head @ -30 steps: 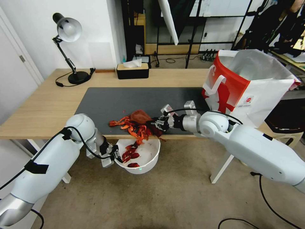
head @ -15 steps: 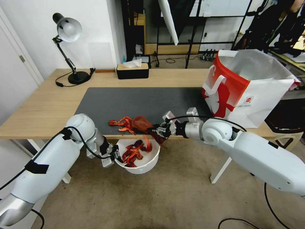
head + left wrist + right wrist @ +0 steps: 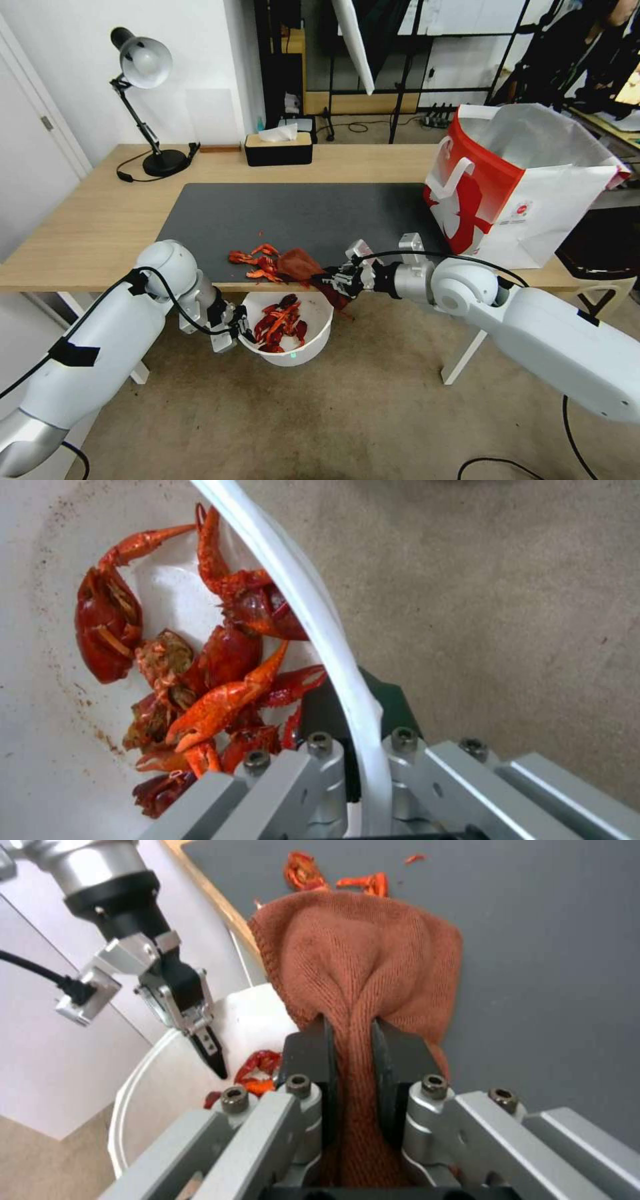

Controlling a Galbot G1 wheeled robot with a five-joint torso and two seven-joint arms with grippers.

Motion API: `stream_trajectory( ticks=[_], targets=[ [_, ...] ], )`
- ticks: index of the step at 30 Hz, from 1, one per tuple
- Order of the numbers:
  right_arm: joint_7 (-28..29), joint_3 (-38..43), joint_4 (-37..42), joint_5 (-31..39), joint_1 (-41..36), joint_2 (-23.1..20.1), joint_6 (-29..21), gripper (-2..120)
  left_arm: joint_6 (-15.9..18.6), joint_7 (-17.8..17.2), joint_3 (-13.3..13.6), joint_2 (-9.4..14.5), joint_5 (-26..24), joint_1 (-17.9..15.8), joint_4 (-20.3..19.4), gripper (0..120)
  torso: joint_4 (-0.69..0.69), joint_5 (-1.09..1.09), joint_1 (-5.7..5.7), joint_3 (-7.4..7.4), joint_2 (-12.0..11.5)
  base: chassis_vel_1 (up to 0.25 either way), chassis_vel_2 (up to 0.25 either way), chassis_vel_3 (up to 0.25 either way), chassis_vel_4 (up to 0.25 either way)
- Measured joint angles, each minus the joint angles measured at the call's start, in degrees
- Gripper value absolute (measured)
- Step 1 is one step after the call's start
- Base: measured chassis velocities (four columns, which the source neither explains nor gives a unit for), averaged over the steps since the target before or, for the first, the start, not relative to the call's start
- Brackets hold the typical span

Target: Sweep shrimp from table into container with towel, then put container into takeout bag.

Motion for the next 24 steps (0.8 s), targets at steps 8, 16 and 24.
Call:
stream_trajectory(
  ticks=[8, 16, 24],
  targets=[
    [-0.6, 3.8, 2.3, 0.9, -2.9, -1.1, 0.6, 10, 0.0, 0.0, 0.0, -0.4, 0.5, 0.2, -0.2, 0, -0.01, 0.01, 0.00, 0.00, 0.0, 0.000, 0.000, 0.000, 0.000],
    [-2.6, 7.7, 3.2, 2.6, -5.8, -0.7, 3.5, 10, 0.0, 0.0, 0.0, -0.6, 0.7, 0.2, 0.0, 0, 0.00, 0.01, 0.01, 0.00, 0.0, 0.000, 0.000, 0.000, 0.000],
    [-3.5, 9.1, 1.2, 4.7, -6.1, 1.6, 7.4, 10, 0.0, 0.0, 0.0, -0.4, 0.4, 0.1, 0.2, 0, -0.01, 0.00, 0.01, 0.00, 0.0, 0.000, 0.000, 0.000, 0.000]
  ],
)
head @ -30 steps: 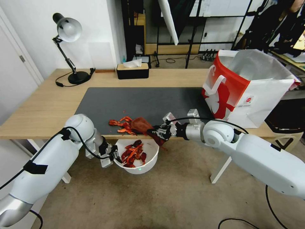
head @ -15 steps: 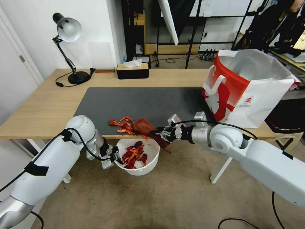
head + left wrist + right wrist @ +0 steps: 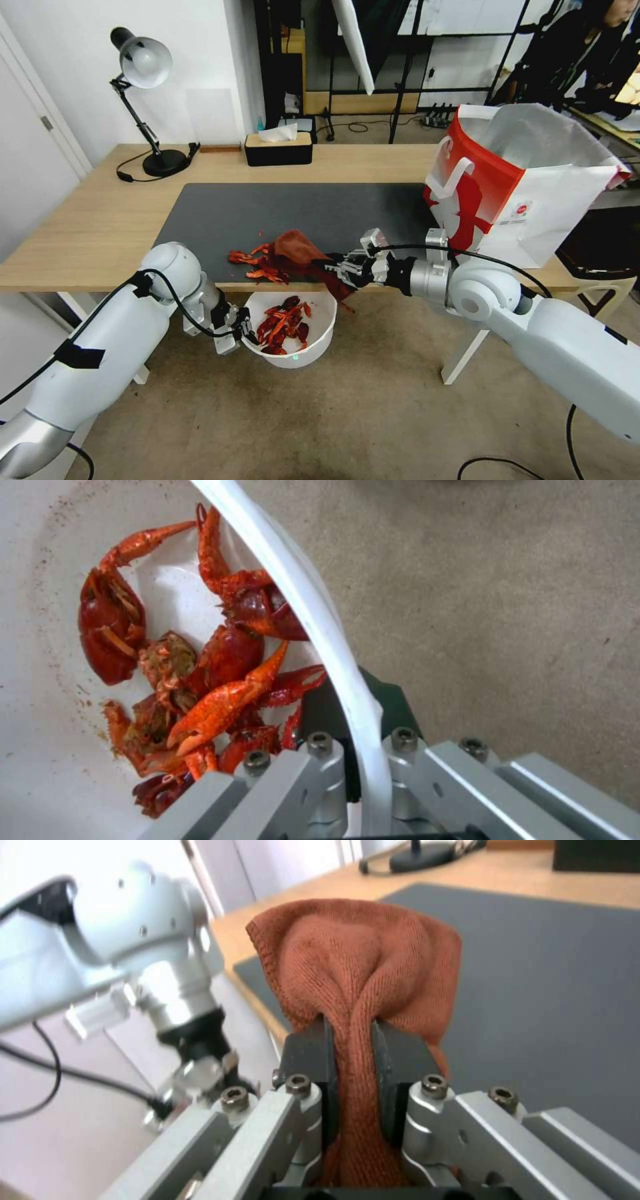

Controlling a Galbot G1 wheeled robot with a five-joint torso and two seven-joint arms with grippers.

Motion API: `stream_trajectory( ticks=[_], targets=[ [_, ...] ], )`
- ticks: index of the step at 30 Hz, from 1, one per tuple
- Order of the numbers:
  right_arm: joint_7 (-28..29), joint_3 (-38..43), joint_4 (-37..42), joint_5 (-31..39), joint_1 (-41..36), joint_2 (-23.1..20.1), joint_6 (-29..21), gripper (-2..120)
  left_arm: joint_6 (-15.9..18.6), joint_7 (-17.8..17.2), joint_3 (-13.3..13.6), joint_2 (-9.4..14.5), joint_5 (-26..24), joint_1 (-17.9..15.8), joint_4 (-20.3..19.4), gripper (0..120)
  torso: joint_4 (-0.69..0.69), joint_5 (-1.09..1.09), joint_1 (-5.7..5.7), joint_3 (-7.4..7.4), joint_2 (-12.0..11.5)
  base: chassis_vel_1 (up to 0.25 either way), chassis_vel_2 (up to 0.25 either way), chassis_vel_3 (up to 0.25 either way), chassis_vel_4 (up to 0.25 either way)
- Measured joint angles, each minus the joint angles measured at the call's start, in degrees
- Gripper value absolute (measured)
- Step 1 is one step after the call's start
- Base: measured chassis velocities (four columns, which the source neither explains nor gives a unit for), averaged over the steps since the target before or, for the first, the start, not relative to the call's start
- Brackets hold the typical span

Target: Sweep shrimp from table into container with towel, then put container into takeout bag.

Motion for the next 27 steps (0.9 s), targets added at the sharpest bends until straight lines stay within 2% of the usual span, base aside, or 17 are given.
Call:
stream_trajectory(
  ticks=[4, 9, 16, 18, 23, 27],
  targets=[
    [0.5, 0.2, -2.9, 1.7, 1.6, 2.3, 3.9, 10, 0.0, 0.0, -0.2, 0.5, -0.4, 0.1, 0.1, 0, 0.00, 0.00, 0.00, 0.00, 0.0, 0.000, 0.000, 0.000, 0.000],
    [1.3, -1.5, -9.5, 2.9, 7.5, 6.1, 5.0, 10, 0.0, 0.0, -1.0, 1.5, -1.1, 0.6, 0.9, 0, 0.02, -0.01, 0.00, 0.00, 0.0, 0.000, 0.000, 0.000, 0.000],
    [-0.1, -5.7, -16.7, 4.7, 15.9, 10.2, 5.1, 10, 0.0, 0.0, -1.3, 2.2, -1.4, 0.9, 1.2, 0, 0.01, -0.02, 0.00, 0.00, 0.0, 0.000, 0.000, 0.000, 0.000],
    [-1.9, -9.4, -22.1, 5.0, 21.5, 13.4, 4.6, 10, 0.0, 0.0, -1.5, 2.2, -1.4, 1.1, 1.4, 0, 0.02, -0.02, 0.01, 0.00, 0.0, 0.000, 0.000, 0.000, 0.000],
    [-3.3, -13.1, -27.5, 5.1, 25.7, 16.5, 3.4, 10, 0.0, 0.0, -1.8, 2.1, -1.4, 1.4, 1.4, 0, 0.02, 0.02, 0.01, 0.00, 0.0, 0.000, 0.000, 0.000, 0.000],
    [-6.0, -18.3, -36.0, 3.3, 31.5, 21.0, 2.0, 10, 0.0, 0.0, -2.5, 2.3, -1.9, 2.1, 1.5, 0, 0.01, -0.01, 0.01, 0.00, 0.0, 0.000, 0.000, 0.000, 0.000]
  ],
)
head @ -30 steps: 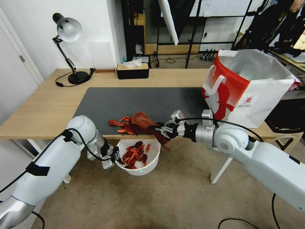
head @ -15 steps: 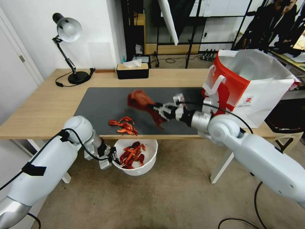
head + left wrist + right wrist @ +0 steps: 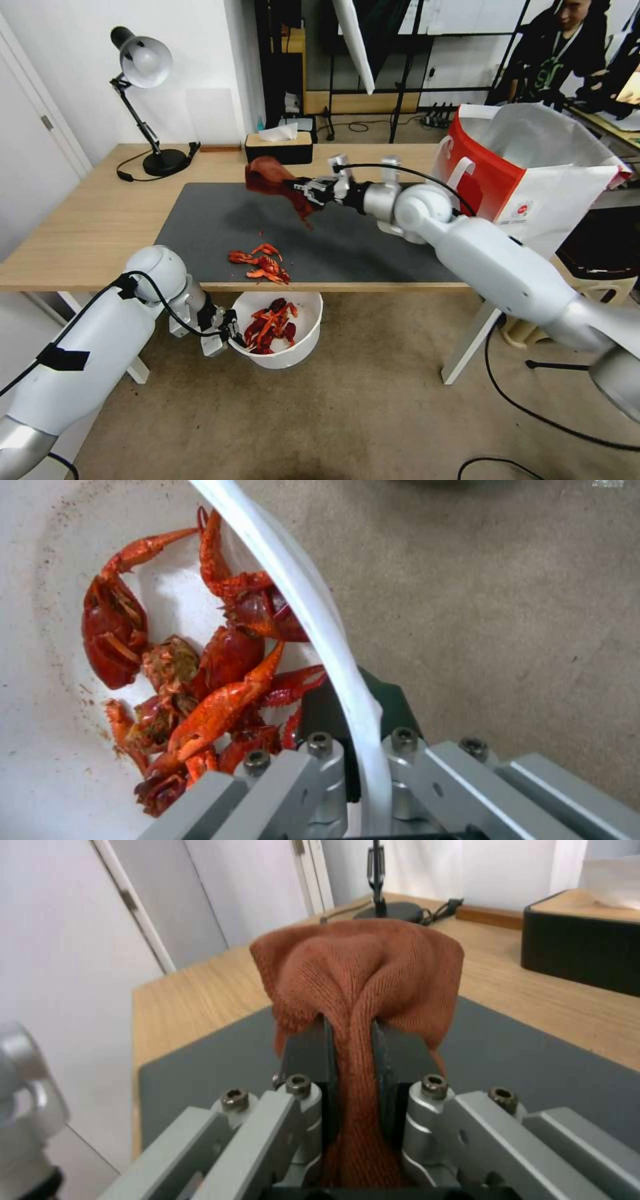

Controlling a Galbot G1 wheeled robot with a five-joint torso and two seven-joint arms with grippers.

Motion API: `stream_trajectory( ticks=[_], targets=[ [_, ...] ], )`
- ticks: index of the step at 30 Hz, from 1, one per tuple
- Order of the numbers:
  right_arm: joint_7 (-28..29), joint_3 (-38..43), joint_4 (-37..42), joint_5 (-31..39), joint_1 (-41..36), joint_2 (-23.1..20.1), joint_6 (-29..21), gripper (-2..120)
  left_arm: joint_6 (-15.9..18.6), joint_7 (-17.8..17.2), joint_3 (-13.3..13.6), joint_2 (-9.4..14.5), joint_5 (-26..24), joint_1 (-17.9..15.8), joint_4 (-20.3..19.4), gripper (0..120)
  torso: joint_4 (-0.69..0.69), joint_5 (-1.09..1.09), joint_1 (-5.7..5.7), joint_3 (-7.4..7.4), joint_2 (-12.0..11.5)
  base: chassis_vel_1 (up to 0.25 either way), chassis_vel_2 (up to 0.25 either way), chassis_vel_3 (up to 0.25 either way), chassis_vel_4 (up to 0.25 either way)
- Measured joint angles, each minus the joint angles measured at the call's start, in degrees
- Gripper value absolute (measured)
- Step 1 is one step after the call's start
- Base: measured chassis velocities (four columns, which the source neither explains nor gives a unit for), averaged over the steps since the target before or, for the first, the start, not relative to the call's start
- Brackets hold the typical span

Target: Sweep shrimp from table into container with towel, then put container into takeout bag.

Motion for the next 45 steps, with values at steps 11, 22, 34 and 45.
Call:
stream_trajectory(
  ticks=[11, 22, 34, 45],
  targets=[
    [-0.6, -3.3, -8.2, -3.9, 3.1, 5.1, -0.4, 10, 0.0, 0.0, -0.5, 0.1, -0.7, 0.1, 0.4, 0, -0.01, 0.01, -0.01, 0.00, 0.0, 0.000, 0.000, 0.000, 0.000],
    [-0.8, -3.9, -11.0, -7.4, 0.8, 7.5, -0.2, 10, 0.0, 0.0, -0.8, 0.6, -1.1, 0.9, 0.8, 0, 0.00, 0.01, -0.01, 0.00, 0.0, 0.000, 0.000, 0.000, 0.000],
    [-1.0, -4.0, -12.2, -8.8, 0.1, 8.0, -0.2, 10, 0.0, -0.1, -0.8, 0.8, -1.3, 1.1, 0.8, 0, -0.01, 0.01, -0.01, 0.00, 0.0, 0.000, 0.000, 0.000, 0.000],
    [-1.3, -4.1, -13.5, -10.2, -1.2, 8.9, -0.1, 10, 0.0, -0.2, -1.1, 1.8, -1.5, 0.7, 1.9, 0, -0.01, 0.01, -0.01, 0.00, 0.0, 0.000, 0.000, 0.000, 0.000]
  ],
)
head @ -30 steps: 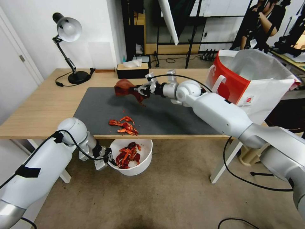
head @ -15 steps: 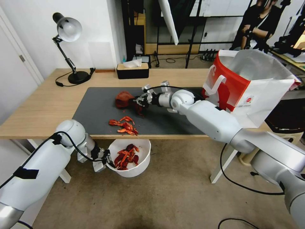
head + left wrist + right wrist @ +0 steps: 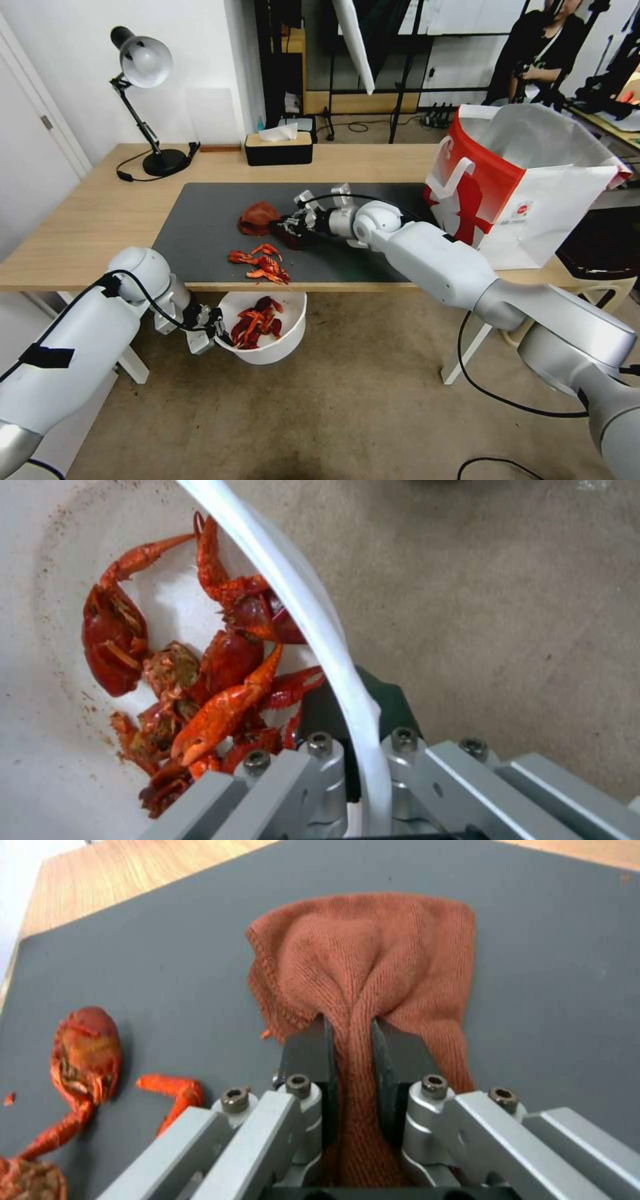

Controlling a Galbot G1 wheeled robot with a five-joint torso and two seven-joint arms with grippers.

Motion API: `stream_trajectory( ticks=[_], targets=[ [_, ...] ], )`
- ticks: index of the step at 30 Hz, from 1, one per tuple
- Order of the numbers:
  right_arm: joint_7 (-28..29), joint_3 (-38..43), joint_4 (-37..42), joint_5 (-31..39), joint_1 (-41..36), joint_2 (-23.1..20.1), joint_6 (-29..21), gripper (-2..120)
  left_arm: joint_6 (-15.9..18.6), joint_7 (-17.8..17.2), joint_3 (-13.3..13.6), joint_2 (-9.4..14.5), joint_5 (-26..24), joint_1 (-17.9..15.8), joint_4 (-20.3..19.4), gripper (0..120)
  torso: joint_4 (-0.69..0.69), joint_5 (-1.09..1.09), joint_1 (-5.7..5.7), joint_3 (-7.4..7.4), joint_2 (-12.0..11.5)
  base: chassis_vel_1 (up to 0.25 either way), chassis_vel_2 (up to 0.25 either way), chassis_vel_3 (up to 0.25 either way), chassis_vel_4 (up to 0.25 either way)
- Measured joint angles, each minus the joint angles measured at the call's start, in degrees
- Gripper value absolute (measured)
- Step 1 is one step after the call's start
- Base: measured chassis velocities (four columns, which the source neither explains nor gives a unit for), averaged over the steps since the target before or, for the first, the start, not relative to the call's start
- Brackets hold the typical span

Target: Sweep shrimp from table into container with towel, then put container into takeout bag.

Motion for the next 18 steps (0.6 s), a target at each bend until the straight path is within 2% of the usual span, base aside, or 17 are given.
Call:
stream_trajectory(
  ticks=[11, 18],
  targets=[
    [-0.5, 0.0, 0.0, -1.1, -1.4, 0.4, -0.1, 10, 0.0, -0.1, -0.1, 0.3, 0.4, -1.7, 1.6, 0, 0.00, 0.00, 0.00, 0.00, 0.0, 0.000, 0.000, 0.000, 0.000],
    [-0.8, -0.5, 2.3, -1.4, -2.2, -0.9, -0.6, 10, 0.0, -0.3, -0.3, 1.8, 0.5, -2.4, 1.4, 0, 0.00, 0.00, 0.00, 0.00, 0.0, 0.000, 0.000, 0.000, 0.000]
  ],
)
